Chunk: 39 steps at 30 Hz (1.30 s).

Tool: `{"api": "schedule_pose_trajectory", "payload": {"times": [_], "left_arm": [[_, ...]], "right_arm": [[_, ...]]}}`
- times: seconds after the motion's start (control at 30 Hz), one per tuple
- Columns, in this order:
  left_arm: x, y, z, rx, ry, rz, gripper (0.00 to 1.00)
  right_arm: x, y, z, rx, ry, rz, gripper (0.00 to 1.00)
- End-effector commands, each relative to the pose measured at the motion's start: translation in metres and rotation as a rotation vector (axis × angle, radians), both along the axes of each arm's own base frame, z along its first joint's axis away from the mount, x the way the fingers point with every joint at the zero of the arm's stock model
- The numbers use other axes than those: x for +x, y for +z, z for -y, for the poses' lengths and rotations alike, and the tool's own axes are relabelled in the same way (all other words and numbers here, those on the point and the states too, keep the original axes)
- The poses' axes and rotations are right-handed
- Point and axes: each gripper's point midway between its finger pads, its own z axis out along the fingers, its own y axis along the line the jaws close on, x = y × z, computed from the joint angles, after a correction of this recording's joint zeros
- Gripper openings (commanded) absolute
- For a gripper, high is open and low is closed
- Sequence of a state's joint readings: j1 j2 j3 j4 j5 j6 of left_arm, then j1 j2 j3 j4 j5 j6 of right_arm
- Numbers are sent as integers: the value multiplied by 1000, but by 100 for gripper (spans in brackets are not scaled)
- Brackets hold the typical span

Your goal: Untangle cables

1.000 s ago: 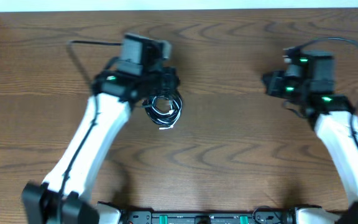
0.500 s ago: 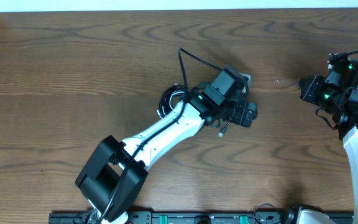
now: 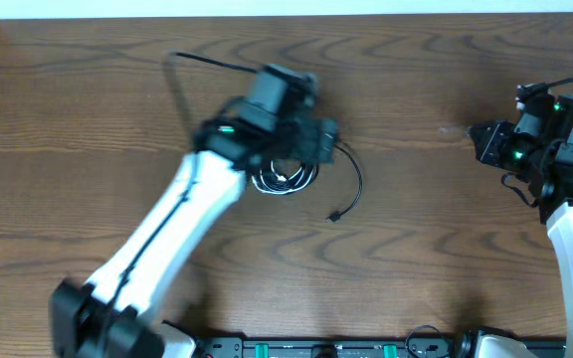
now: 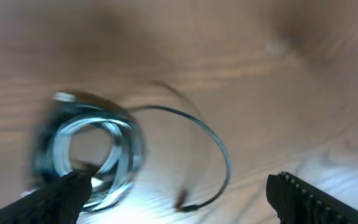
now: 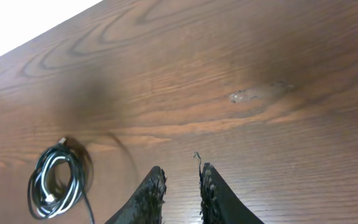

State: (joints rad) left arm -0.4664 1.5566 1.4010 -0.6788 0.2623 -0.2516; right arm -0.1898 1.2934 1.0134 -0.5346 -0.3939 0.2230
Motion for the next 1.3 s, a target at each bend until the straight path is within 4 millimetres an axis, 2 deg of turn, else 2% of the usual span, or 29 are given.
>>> {"api": "schedule_pose_trajectory", "payload": {"times": [0.0,0.1,0.27,0.47,0.63,0.73,0.87,1.0,1.03,1.13,1.17,1.27], "left_arm": [[7,-11,-36,94,-17,-9,94],[7,-35,-59,151,-66,-74,89],[17,-77,-68,166,-146,-151,88],[38,-127,-66,180,-155,-197,89],[43,-156,-65,194,-163,-229,87],[42,-176,-72,238,-152,-268,84],[38,-195,-77,267,-148,-315,71],[39,-197,-77,269,-148,-316,58],[39,-197,-77,269,-147,-314,52],[40,-197,-77,268,-146,-312,28],[40,-195,-77,268,-145,-308,10],[45,-186,-83,284,-126,-283,7]], "right_arm": [[0,7,-8,-10,43,25,19],[0,7,-8,-21,54,30,20],[-1,6,-8,-23,57,28,24],[-1,6,-8,-22,57,26,26],[-1,6,-8,-22,56,23,28],[-1,6,-8,-21,56,23,30],[-1,6,-8,-21,56,23,31],[-1,6,-8,-21,56,23,32],[-1,6,-8,-21,56,23,32],[-1,6,-8,-22,56,23,33],[-1,6,-8,-22,56,23,34],[-1,5,-8,-21,56,20,34]]}}
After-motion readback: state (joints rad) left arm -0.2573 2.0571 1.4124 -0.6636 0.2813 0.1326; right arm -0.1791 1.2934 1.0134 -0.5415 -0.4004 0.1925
